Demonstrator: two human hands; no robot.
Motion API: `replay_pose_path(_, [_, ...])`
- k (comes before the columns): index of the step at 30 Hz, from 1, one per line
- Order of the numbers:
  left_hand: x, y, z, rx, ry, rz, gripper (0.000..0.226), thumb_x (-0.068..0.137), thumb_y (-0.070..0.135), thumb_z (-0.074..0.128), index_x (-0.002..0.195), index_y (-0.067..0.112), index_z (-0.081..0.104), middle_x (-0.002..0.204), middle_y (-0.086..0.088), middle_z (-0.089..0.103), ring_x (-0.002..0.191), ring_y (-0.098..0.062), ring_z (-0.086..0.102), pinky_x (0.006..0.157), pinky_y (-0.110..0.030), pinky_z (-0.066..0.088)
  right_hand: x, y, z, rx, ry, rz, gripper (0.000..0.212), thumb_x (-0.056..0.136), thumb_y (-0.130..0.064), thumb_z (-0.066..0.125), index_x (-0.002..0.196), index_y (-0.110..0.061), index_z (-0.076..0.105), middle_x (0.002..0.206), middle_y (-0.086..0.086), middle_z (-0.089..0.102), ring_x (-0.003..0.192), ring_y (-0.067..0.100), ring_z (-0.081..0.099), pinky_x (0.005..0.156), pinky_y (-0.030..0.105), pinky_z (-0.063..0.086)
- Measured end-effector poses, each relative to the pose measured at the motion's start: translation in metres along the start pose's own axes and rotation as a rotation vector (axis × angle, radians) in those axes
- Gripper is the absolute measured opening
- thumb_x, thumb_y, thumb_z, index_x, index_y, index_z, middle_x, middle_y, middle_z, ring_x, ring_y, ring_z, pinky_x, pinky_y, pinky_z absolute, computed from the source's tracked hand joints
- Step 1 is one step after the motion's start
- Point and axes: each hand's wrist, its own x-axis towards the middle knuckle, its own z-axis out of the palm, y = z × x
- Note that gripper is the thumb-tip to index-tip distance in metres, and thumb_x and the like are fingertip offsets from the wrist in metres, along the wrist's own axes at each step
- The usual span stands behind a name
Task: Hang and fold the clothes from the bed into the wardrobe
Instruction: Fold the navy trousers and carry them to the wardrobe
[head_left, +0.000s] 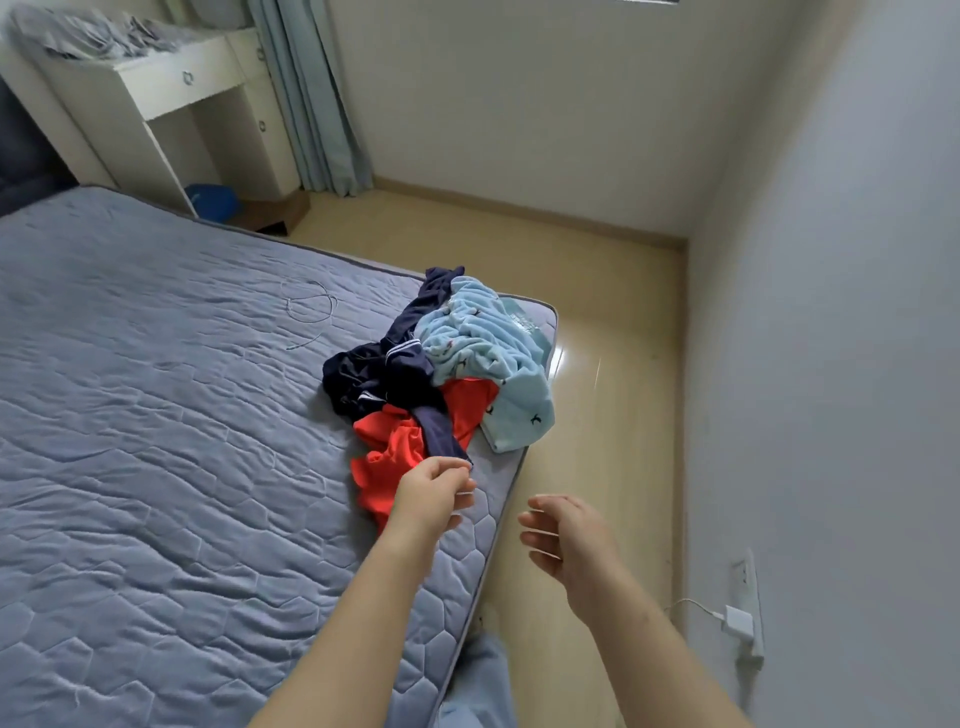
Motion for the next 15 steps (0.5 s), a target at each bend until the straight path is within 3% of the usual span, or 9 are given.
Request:
replay_pose_path(8, [0.133,0.097,0.018,-0.012,0.004,-0.019,0.02,0.095,0.009,0.044,0.08,0.019,0.053,0.072,0.001,0.056,0.061,-0.009,0.051,0.056,-0.022,0.035,0.12,-0.106,0.044,-0.088,0.014,0.04,0.011,0.089,-0.009,0.051,0.079,-0.013,0.055,0.065,0.002,0.059,0.053,0.014,0.049,0.053,0.022,0.036])
replay_pose_path(15, [0.223,0.123,0.004,-0.067,0.126,-0.105,0.02,0.094,0.011,0.045,0.08,0.021,0.055,0.073,0.002,0.057,0.063,-0.01,0.054,0.058,-0.022,0.038,0.212,-0.152,0.092,-0.178,-0.075,0.157,0.009,0.088,-0.009,0.052,0.08,-0.012,0.054,0.061,0.001,0.055,0.051,0.014,0.044,0.048,0.02,0.032])
